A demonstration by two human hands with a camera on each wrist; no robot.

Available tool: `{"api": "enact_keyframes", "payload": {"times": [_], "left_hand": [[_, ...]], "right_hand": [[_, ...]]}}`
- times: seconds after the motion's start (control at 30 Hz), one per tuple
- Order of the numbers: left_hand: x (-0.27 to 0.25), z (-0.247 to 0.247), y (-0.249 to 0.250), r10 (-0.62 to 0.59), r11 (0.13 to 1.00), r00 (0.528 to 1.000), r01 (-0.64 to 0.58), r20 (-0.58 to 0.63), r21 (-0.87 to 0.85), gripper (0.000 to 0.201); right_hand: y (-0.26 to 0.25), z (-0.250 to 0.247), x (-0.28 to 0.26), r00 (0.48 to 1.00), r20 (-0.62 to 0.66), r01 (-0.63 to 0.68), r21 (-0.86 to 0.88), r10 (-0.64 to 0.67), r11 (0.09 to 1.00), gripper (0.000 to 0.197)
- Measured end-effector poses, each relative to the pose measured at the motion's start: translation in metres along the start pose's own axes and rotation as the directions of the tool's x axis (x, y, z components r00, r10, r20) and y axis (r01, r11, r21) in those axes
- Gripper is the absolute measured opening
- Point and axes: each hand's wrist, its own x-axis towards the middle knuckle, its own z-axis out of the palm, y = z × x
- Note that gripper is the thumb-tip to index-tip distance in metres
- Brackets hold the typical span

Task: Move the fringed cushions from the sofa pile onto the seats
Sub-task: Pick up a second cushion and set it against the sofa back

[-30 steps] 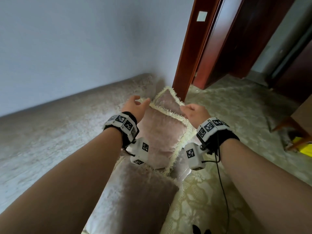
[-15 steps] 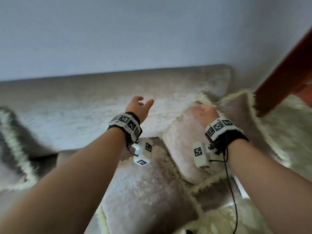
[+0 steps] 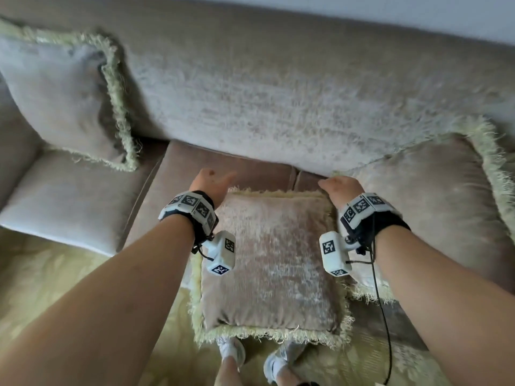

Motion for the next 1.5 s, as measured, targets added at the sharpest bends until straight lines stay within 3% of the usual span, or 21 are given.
{"api": "enact_keyframes", "payload": {"times": [0.2, 0.4, 0.5, 0.73, 0.87, 0.97, 1.13, 1.33, 1.5], "left_hand": [[0.033, 0.030, -0.065, -0.109, 0.994, 0.994, 0.108, 0.023, 0.036, 0.068], [0.073, 0.068, -0.127, -0.205, 0.973, 0.978, 0.199, 0.048, 0.116, 0.074], [0.089, 0.089, -0.158, -0.260, 0.957, 0.964, 0.249, 0.053, 0.150, 0.081], [0.110, 0.120, -0.215, -0.365, 0.913, 0.931, 0.358, 0.003, 0.196, 0.105], [0.122, 0.128, -0.230, -0.397, 0.915, 0.918, 0.395, 0.009, 0.076, 0.110], [0.127, 0.136, -0.240, -0.418, 0.907, 0.908, 0.418, 0.017, -0.050, 0.114], [0.127, 0.137, -0.245, -0.443, 0.894, 0.895, 0.445, 0.043, -0.047, 0.142], [0.129, 0.136, -0.245, -0.448, 0.892, 0.893, 0.449, 0.036, -0.046, 0.121], [0.131, 0.140, -0.250, -0.440, 0.893, 0.898, 0.440, 0.023, -0.090, 0.134]], "right_hand": [[0.045, 0.044, 0.024, 0.995, 0.072, -0.056, -0.214, 0.072, 0.975, 0.039], [0.102, 0.092, 0.051, 0.970, 0.060, -0.216, -0.217, 0.234, 0.952, 0.036], [0.125, 0.113, 0.059, 0.946, 0.031, -0.313, -0.171, 0.322, 0.934, 0.062], [0.171, 0.140, 0.074, 0.912, -0.057, -0.409, -0.178, 0.405, 0.895, 0.079], [0.181, 0.150, 0.081, 0.910, -0.064, -0.413, -0.210, 0.409, 0.886, 0.081], [0.189, 0.157, 0.087, 0.903, -0.085, -0.430, -0.152, 0.422, 0.890, 0.095], [0.199, 0.154, 0.089, 0.849, -0.058, -0.527, -0.167, 0.526, 0.833, 0.112], [0.205, 0.153, 0.088, 0.812, -0.076, -0.583, -0.100, 0.578, 0.806, 0.114], [0.206, 0.155, 0.087, 0.780, -0.066, -0.626, -0.077, 0.623, 0.776, 0.109]]}}
